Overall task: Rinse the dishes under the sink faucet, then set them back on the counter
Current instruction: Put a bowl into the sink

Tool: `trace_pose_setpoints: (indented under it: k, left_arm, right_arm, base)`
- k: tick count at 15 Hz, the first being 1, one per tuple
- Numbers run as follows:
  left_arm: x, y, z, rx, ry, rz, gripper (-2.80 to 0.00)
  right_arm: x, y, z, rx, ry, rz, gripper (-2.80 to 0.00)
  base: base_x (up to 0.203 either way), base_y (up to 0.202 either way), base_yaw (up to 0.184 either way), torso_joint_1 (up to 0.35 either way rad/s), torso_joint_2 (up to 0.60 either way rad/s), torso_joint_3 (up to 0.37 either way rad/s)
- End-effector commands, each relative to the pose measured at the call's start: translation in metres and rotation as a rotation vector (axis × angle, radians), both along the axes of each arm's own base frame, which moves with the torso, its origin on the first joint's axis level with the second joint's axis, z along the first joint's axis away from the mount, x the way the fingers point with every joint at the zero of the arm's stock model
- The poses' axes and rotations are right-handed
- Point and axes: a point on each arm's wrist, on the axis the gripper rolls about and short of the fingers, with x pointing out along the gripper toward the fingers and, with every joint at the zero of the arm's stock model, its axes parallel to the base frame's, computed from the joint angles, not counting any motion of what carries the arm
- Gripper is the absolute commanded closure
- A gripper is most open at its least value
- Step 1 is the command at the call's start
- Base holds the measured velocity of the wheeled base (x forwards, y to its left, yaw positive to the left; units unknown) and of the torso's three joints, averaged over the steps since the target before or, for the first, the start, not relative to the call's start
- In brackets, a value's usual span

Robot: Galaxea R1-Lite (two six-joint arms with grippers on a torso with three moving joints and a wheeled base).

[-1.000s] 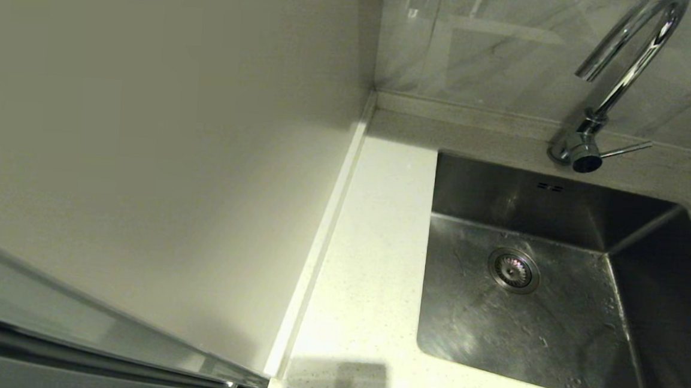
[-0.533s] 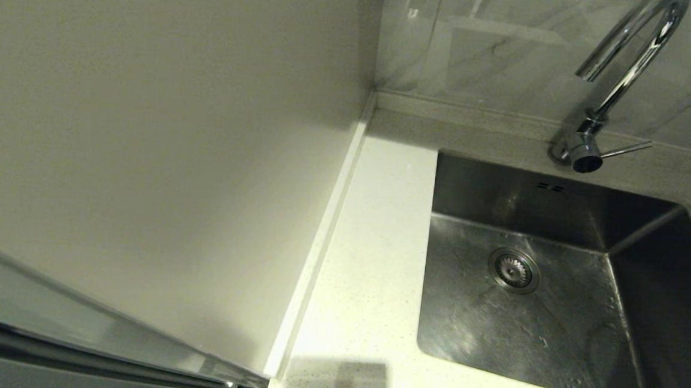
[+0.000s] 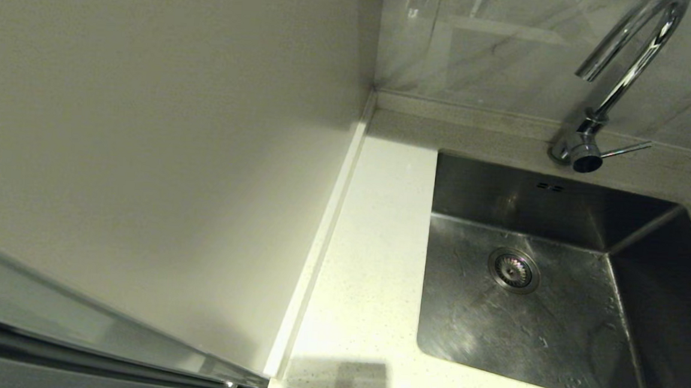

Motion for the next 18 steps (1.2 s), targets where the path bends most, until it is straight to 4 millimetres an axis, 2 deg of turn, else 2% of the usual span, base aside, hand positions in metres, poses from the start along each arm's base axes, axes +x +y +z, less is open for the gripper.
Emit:
trace_pose_setpoints:
  k: [1,6,10,12,14,16,18]
  left_arm:
    - [0.0,0.0,0.0,0.0,-0.004,0.001,0.0]
    - [0.0,0.0,0.0,0.0,-0.003,0.0,0.0]
    - [0.0,0.0,0.0,-0.001,-0.003,0.001,0.0]
    - [0.0,0.0,0.0,-0.001,-0.003,0.001,0.0]
    - [0.0,0.0,0.0,-0.001,-0.003,0.0,0.0]
    - [0.0,0.0,0.0,-0.001,-0.005,0.001,0.0]
    - [0.0,0.0,0.0,-0.001,-0.003,0.0,0.0]
  right_arm:
    - [0.001,-0.001,-0.005,-0.02,-0.018,0.005,0.0]
    - [-0.002,0.001,-0.026,-0.014,-0.027,0.005,0.0]
    - [-0.001,0.001,-0.025,-0.012,-0.047,0.003,0.0]
    - [-0.004,0.005,-0.014,-0.01,-0.079,0.021,0.0]
    - [-0.013,0.015,0.007,-0.013,-0.117,0.018,0.0]
    - [-0.025,0.032,0.032,-0.028,-0.166,0.039,0.0]
    - [-0.038,0.058,0.051,-0.032,-0.2,0.072,0.0]
  base:
    - [0.0,0.0,0.0,0.0,0.0,0.0]
    - [0.0,0.0,0.0,0.0,0.0,0.0]
    - [0.0,0.0,0.0,0.0,0.0,0.0]
    - [0.0,0.0,0.0,0.0,0.0,0.0]
    - [0.0,0.0,0.0,0.0,0.0,0.0]
    - [0.0,0.0,0.0,0.0,0.0,0.0]
    - [0.0,0.0,0.0,0.0,0.0,0.0]
